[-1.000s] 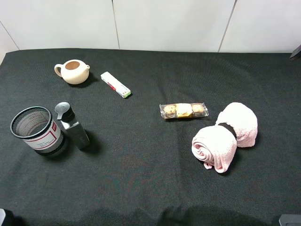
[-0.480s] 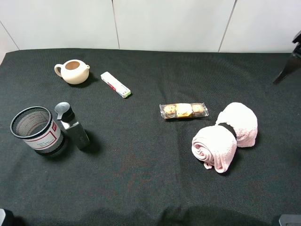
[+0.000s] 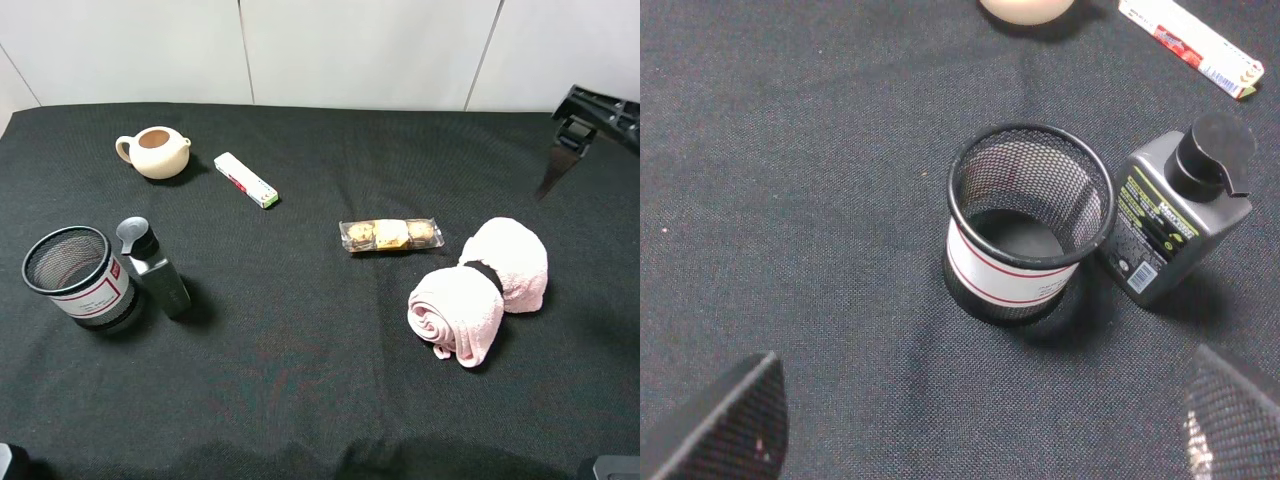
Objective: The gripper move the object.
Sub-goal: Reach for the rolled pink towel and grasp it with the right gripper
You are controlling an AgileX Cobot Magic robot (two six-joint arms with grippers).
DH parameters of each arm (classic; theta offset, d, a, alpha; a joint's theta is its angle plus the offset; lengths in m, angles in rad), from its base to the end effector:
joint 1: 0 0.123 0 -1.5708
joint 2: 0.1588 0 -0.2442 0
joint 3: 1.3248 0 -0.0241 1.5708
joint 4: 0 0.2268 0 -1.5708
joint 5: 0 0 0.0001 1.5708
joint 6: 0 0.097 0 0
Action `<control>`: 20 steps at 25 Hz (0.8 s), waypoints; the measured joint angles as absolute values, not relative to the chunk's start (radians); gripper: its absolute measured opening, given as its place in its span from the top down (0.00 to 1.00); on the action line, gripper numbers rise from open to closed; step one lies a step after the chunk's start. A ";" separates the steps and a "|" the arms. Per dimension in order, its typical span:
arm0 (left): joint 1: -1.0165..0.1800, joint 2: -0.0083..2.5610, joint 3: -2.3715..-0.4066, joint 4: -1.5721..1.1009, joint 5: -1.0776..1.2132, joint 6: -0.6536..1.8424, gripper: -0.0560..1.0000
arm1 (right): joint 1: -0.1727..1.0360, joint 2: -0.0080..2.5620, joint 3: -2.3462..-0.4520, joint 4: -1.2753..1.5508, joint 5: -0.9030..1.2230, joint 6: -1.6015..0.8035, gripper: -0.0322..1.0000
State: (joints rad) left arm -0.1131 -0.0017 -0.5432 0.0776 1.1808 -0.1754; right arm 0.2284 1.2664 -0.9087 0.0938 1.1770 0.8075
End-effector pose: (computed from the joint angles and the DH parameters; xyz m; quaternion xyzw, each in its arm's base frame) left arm 0.0108 0.0058 0.2642 -0.0318 0.8710 -0.0322 0.4892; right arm 0.1944 0.0538 0.2313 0.2993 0.9511 0.0690 0.0315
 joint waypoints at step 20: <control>-0.113 -0.002 -0.543 0.078 1.181 -0.175 0.16 | 0.249 1.338 -0.797 0.082 0.946 0.851 0.30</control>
